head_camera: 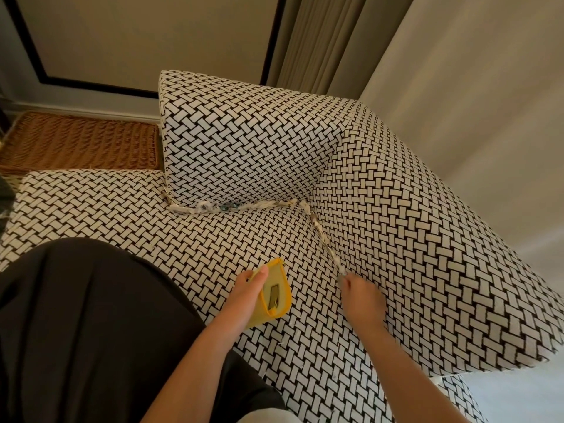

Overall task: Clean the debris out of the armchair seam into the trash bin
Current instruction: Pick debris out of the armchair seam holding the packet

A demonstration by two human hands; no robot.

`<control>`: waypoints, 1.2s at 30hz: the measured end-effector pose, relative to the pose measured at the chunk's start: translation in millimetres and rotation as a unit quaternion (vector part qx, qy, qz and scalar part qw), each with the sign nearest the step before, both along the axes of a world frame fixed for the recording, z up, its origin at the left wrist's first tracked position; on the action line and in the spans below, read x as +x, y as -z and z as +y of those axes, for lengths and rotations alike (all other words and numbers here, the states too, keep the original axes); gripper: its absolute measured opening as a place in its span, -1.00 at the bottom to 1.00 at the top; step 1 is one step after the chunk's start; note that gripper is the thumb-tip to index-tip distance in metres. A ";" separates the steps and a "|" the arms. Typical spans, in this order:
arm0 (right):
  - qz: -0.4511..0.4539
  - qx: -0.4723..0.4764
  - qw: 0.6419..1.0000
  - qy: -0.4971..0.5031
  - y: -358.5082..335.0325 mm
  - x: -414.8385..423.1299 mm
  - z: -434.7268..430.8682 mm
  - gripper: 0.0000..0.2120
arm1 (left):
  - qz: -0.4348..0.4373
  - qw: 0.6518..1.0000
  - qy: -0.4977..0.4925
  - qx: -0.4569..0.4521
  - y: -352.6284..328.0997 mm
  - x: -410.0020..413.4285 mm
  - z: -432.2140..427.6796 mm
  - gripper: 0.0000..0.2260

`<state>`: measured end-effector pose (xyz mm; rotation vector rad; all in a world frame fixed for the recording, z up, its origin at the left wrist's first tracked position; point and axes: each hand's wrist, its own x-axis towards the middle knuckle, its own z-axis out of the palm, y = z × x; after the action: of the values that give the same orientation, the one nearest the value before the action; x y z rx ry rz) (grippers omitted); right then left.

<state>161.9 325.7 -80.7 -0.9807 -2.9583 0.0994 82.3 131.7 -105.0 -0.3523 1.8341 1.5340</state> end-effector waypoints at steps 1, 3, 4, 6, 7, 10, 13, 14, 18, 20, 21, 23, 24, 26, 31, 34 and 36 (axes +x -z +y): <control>0.023 -0.046 0.999 -0.014 -4.5 0.3 -5.4 -0.75 | -0.007 1.000 -0.005 -0.009 0.0 -1.6 1.5 -0.60; 0.061 -0.160 0.984 -0.054 -13.2 1.1 -20.7 -0.80 | -0.006 0.999 -0.011 -0.031 -1.0 -5.0 6.7 -0.60; 0.084 -0.213 0.970 -0.078 -18.1 1.8 -30.4 -0.80 | -0.004 0.999 -0.014 -0.045 -3.1 -5.3 7.1 -0.61; 0.135 -0.303 0.937 -0.110 -28.2 4.0 -50.2 -0.80 | -0.002 0.999 -0.018 -0.041 -4.4 -0.7 5.6 -0.59; 0.158 -0.336 0.921 -0.115 -33.8 5.2 -59.2 -0.81 | 0.001 1.000 -0.016 -0.016 -5.3 5.4 2.2 -0.57; 0.191 -0.399 0.888 -0.128 -46.8 9.7 -79.7 -0.83 | 0.011 0.996 0.021 0.083 -13.3 30.6 -12.6 -0.45; 0.189 -0.425 0.869 -0.170 -51.8 16.6 -92.5 -0.84 | 0.016 0.995 0.029 0.091 -14.1 36.7 -15.8 -0.21; 0.190 -0.423 0.867 -0.183 -51.6 18.7 -95.2 -0.84 | 0.020 0.996 0.028 0.088 -12.3 34.8 -14.5 -0.20; 0.189 -0.402 0.876 -0.186 -47.8 26.6 -97.8 -0.86 | 0.030 0.996 0.048 0.072 -5.7 37.6 -14.7 -0.18; 0.204 -0.401 0.878 -0.165 -45.3 31.5 -95.2 -0.85 | 0.028 0.995 0.059 0.070 -2.3 39.5 -15.3 -0.17; 0.216 -0.401 0.878 -0.147 -43.8 33.8 -92.1 -0.85 | 0.020 0.995 0.062 0.069 -0.1 38.3 -13.4 -0.19; 0.227 -0.389 0.887 -0.098 -39.0 38.4 -81.1 -0.84 | 0.005 0.997 0.045 0.064 6.2 33.2 -9.0 -0.28; 0.224 -0.375 0.896 -0.074 -35.7 40.6 -73.4 -0.84 | 0.001 0.998 0.035 0.057 8.9 31.0 -7.4 -0.35; 0.200 -0.332 0.921 -0.031 -26.2 46.3 -54.6 -0.84 | -0.002 0.999 0.024 0.041 14.6 26.4 -3.5 -0.47; 0.118 -0.214 0.968 0.062 -2.1 61.4 -10.2 -0.90 | -0.005 1.000 0.019 0.019 22.0 21.3 2.3 -0.52; 0.080 -0.158 0.981 0.075 -0.7 65.0 3.4 -0.89 | 0.002 1.000 0.019 -0.004 25.8 15.9 6.7 -0.53; 0.056 -0.124 0.988 0.073 -1.6 63.4 7.3 -0.87 | -0.005 1.000 0.014 -0.018 28.2 14.3 8.4 -0.52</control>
<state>225.4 333.0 -79.1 -1.1720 -2.8091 0.5131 96.6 140.1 -133.2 -0.3490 1.8545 1.4786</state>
